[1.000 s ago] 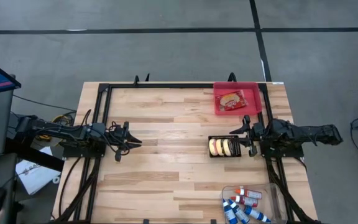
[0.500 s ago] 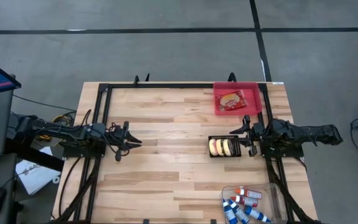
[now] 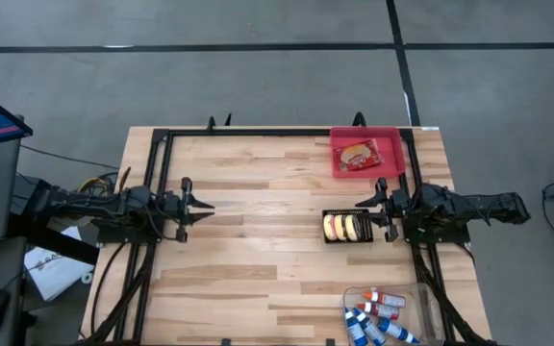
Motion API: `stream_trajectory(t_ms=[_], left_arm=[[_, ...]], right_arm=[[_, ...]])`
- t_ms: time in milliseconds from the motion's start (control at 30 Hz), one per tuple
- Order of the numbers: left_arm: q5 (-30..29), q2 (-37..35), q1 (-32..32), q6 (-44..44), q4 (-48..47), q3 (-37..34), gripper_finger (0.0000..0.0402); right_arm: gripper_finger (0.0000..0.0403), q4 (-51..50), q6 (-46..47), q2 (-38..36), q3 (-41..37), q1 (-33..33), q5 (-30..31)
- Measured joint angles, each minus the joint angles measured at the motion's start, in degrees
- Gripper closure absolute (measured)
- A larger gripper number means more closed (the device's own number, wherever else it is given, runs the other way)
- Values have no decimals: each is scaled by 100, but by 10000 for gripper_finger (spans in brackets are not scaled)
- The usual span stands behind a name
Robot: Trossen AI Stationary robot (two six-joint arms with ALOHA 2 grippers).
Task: Pick & Place Food Item
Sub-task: Return to Home Position
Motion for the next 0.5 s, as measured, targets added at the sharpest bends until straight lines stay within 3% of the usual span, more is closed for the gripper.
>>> stream_trajectory(t_ms=[500], left_arm=[[1,-9,0,-7,118,0,334]], right_arm=[[283,1,0,0,0,0,0]])
